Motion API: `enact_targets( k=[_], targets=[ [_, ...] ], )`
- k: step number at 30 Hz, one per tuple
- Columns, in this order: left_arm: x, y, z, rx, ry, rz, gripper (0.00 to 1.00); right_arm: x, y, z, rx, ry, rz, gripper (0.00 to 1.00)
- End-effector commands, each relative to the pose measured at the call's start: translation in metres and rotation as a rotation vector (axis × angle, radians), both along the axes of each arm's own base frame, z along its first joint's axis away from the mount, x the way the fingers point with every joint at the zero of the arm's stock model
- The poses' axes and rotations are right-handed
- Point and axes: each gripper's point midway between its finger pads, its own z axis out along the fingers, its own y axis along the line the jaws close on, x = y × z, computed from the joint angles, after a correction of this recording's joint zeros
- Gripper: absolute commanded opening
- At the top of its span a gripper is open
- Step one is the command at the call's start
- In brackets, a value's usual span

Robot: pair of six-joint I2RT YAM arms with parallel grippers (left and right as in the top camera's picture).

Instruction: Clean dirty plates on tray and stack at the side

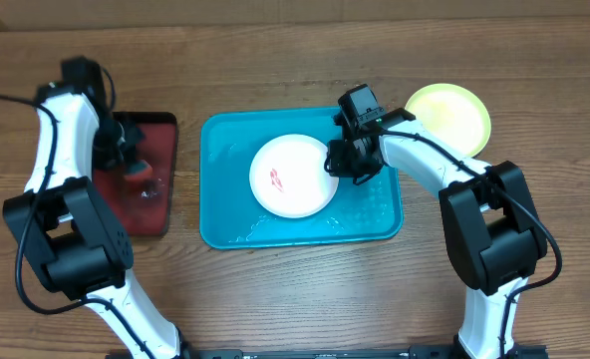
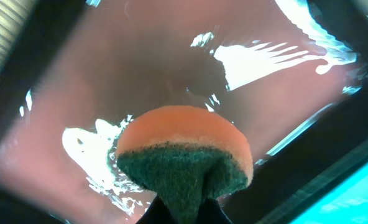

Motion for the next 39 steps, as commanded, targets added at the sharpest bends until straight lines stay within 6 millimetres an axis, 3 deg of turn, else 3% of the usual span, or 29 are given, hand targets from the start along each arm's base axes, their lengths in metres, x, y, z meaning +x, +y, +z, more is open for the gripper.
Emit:
enact_targets(
  k=[1, 10, 17, 22, 26, 39],
  targets=[
    [0.011, 0.000, 0.026, 0.005, -0.046, -0.003, 0.04, 0.002, 0.000, -0.003, -0.004, -0.007, -0.005, 0.04],
    [-0.002, -0.017, -0.002, -0.013, 0.020, -0.047, 0.04, 0.009, -0.007, -0.005, -0.059, -0.041, -0.042, 0.04],
    [0.013, -0.023, 0.059, 0.007, -0.135, -0.137, 0.04, -0.001, 0.018, -0.004, -0.049, -0.059, 0.018, 0.04],
    [0.018, -0.053, 0.074, -0.088, -0.197, -0.184, 0.04, -0.001, 0.037, -0.001, -0.032, -0.089, 0.003, 0.04],
    [0.013, -0.087, 0.060, -0.160, -0.165, -0.244, 0.04, 0.000, 0.037, -0.002, -0.059, -0.108, -0.002, 0.04],
    [0.007, -0.205, -0.013, -0.207, -0.101, -0.403, 0.04, -0.002, 0.036, -0.002, -0.048, -0.074, -0.081, 0.04]
  ],
)
